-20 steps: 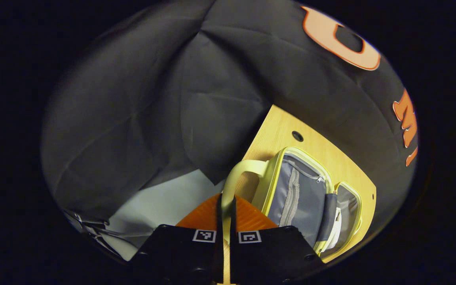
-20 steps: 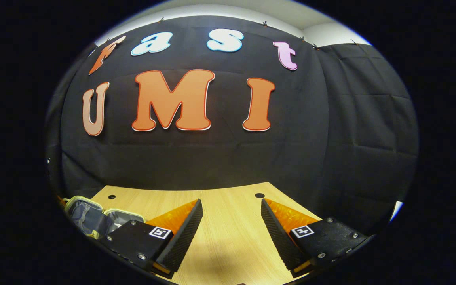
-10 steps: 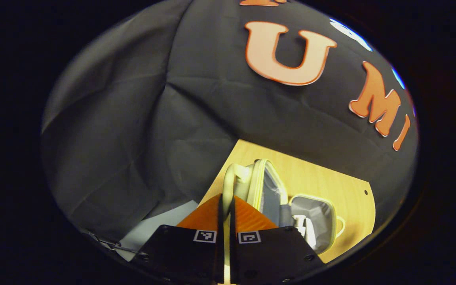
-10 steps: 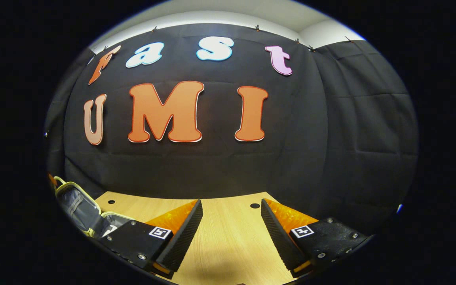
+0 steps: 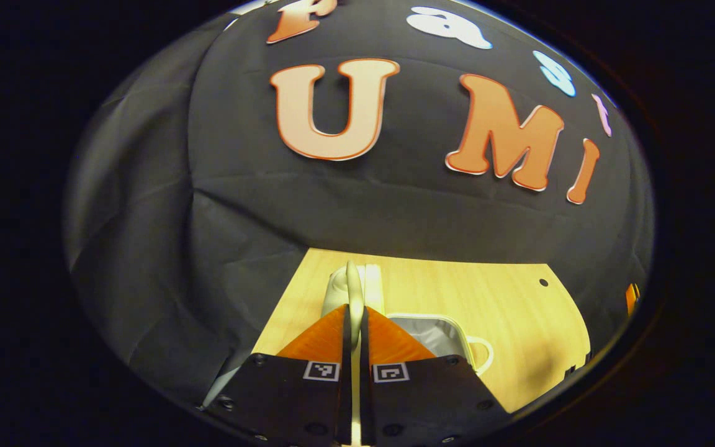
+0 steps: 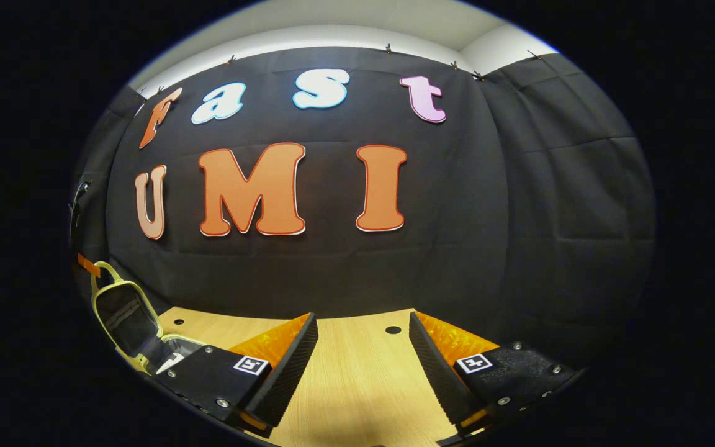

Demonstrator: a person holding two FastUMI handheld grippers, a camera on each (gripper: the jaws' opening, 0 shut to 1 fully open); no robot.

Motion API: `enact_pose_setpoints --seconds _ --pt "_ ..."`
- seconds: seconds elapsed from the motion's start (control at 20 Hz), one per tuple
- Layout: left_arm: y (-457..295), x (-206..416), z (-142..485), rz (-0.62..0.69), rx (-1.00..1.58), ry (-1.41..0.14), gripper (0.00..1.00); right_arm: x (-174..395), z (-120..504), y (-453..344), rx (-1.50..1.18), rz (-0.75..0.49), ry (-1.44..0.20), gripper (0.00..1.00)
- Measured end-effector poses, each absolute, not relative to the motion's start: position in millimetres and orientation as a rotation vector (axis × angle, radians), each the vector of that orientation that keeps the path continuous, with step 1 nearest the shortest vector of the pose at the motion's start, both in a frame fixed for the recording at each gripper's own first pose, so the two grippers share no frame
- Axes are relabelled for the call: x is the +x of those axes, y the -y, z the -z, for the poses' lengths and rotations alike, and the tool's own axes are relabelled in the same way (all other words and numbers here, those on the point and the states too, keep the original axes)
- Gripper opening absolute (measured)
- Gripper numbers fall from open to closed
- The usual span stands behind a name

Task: First open the suitcase, pack the skin care products into it, and then close the suitcase.

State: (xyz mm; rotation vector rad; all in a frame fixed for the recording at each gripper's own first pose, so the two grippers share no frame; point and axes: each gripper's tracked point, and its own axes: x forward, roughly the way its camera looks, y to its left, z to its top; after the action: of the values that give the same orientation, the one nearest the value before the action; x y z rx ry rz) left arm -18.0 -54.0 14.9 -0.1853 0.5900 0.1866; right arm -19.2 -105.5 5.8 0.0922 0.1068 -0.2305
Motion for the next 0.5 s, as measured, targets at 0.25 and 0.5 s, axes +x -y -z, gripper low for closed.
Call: enact_pose_setpoints --seconds 0.25,0.5 --pt "123 -4 -17 -0.113 -0.131 -0.611 0.06 -27 6 129 0.103 0.24 -0.106 0.94" --pt "183 7 0 -0.062 -0.081 -0.628 0.06 -36 18 131 0.116 0.234 -0.108 0.94"
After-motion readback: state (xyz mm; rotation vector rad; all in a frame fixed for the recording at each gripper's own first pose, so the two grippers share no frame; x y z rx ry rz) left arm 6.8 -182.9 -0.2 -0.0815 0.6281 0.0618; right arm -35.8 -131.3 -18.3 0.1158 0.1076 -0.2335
